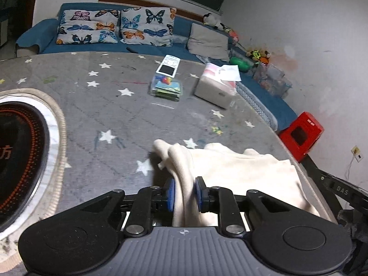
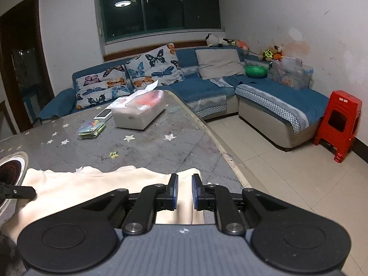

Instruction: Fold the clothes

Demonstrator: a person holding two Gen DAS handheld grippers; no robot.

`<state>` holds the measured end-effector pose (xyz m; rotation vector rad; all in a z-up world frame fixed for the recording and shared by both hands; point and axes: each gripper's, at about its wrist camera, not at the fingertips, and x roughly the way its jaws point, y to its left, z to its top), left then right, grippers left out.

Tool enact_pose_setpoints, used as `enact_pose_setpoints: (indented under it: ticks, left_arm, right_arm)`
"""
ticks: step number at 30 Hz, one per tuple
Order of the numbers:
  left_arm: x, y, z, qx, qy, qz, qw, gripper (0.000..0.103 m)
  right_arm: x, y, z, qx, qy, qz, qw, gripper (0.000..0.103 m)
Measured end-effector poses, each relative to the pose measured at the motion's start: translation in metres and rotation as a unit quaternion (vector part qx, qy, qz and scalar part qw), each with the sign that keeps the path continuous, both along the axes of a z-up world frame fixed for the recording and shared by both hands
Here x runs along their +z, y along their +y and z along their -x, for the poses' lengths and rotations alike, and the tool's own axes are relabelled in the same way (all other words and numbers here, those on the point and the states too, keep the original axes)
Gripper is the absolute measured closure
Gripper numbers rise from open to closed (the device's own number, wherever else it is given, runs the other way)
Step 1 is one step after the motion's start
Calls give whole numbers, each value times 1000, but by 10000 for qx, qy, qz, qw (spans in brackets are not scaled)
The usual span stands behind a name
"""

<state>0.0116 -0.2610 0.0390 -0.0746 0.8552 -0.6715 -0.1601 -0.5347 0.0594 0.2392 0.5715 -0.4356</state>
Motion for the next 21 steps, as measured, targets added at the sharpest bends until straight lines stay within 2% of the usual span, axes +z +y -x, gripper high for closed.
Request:
enact_pose_setpoints:
  ticks: [4, 9, 12, 18, 21]
  left_arm:
    - [8, 1, 5, 7, -230, -9, 9997, 82]
    - [12, -10, 6, -147, -296, -12, 9995, 82]
    - [9, -20, 2, -245, -273, -63, 9993, 83]
    - [-1, -40, -6, -356, -284, -281, 9986, 83]
    - [-6, -47, -8, -385, -291, -403, 9980, 82]
  right_arm:
    - [2, 2, -7, 176, -80, -161, 9997, 91]
    - [-10, 13, -35, 465, 81, -255, 9986, 88]
    - [-18, 12, -43, 483, 160, -319, 9982, 84]
    - [-32, 8, -56, 494, 299, -360, 9977, 83]
    - [-30, 10, -57, 532, 302, -296, 9977, 76]
